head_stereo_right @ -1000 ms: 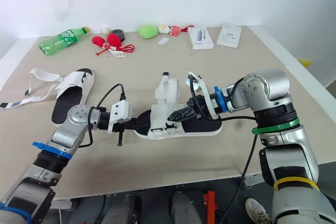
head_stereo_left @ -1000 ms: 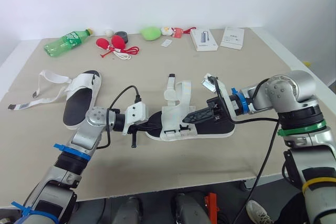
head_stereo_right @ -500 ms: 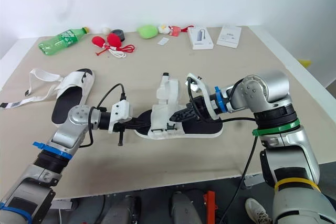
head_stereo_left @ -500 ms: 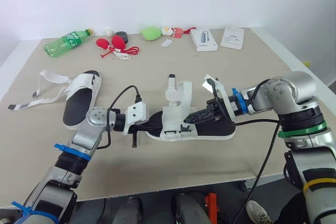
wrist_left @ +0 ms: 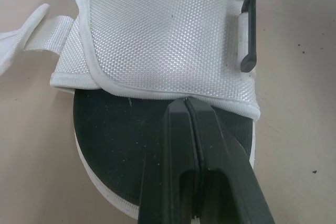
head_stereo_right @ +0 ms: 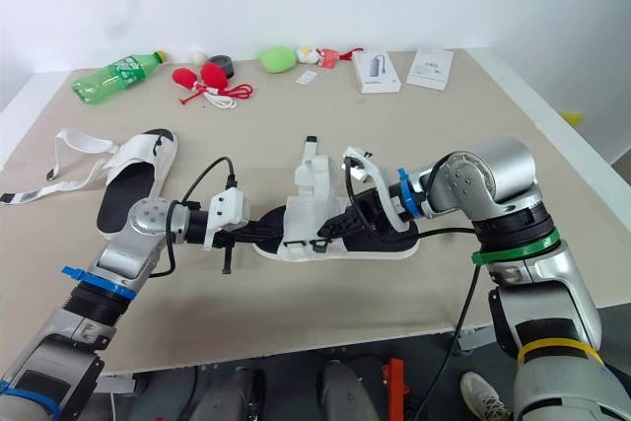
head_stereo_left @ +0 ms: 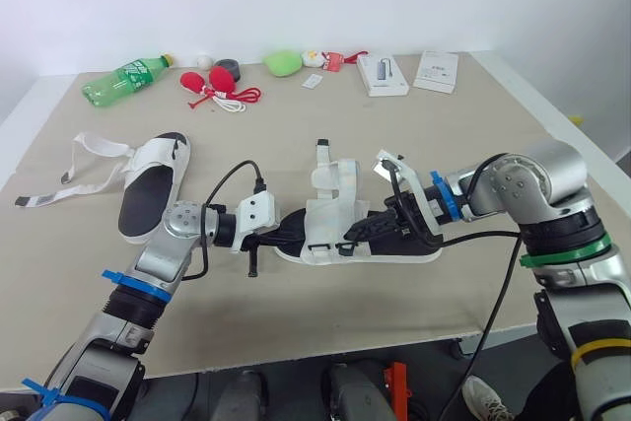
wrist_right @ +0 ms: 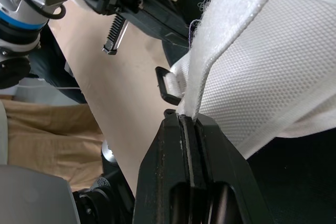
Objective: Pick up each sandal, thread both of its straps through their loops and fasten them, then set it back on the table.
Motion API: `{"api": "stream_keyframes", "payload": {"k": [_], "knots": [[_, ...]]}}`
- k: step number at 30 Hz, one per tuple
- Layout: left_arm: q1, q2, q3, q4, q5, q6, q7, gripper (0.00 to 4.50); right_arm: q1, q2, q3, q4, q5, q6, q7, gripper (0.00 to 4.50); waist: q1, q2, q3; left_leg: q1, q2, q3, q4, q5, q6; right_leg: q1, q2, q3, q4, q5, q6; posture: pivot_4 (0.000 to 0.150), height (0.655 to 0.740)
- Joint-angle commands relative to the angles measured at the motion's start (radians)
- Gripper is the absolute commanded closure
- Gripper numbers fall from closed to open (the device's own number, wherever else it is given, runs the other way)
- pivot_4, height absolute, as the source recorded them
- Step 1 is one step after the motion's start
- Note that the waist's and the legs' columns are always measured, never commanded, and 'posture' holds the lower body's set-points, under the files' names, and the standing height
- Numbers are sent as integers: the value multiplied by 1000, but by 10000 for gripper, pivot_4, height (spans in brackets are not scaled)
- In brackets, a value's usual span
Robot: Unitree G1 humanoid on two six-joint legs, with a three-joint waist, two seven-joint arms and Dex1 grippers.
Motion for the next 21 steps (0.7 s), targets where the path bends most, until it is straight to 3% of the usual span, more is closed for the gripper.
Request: {"api": "stream_keyframes", "payload": {"k": [1, 2, 3, 6, 7, 8, 19, 21], "knots": [[1, 4, -14, 4, 23, 4, 4, 45000, 12, -23, 10, -68, 10, -17, 28, 44032, 0, 0, 0, 0, 0, 0, 0, 0, 0, 0, 0, 0, 0, 0, 0, 1500, 7400], [1, 3, -14, 4, 23, 6, 5, 45000, 18, -27, 14, -78, 6, -32, 33, 44032, 0, 0, 0, 0, 0, 0, 0, 0, 0, 0, 0, 0, 0, 0, 0, 1500, 7400], [1, 3, -14, 4, 22, 6, 5, 45000, 24, -32, 18, -87, 1, -49, 39, 41200, 0, 0, 0, 0, 0, 0, 0, 0, 0, 0, 0, 0, 0, 0, 0, 1500, 7400], [0, 3, -14, 5, 22, 6, 5, 45000, 28, -35, -3, -104, -6, -98, 48, 30050, 0, 0, 0, 0, 0, 0, 0, 0, 0, 0, 0, 0, 0, 0, 0, 1500, 7400], [0, 4, -14, 5, 23, 6, 5, 45000, 22, -31, -17, -99, -11, -109, 41, 24481, 0, 0, 0, 0, 0, 0, 0, 0, 0, 0, 0, 0, 0, 0, 0, 1500, 7400], [0, 4, -14, 5, 23, 7, 5, 45000, 12, -27, -28, -87, -17, -115, 33, 22021, 0, 0, 0, 0, 0, 0, 0, 0, 0, 0, 0, 0, 0, 0, 0, 1500, 7400], [-8, -5, -17, 15, 24, 3, 3, 45000, -72, 41, -125, 80, -60, -106, -31, 22021, 0, 0, 0, 0, 0, 0, 0, 0, 0, 0, 0, 0, 0, 0, 0, 1500, 7400], [-9, -6, -17, 16, 24, 2, 3, 45000, -63, 53, -134, 82, -57, -99, -40, 27025, 0, 0, 0, 0, 0, 0, 0, 0, 0, 0, 0, 0, 0, 0, 0, 1500, 7400]]}}
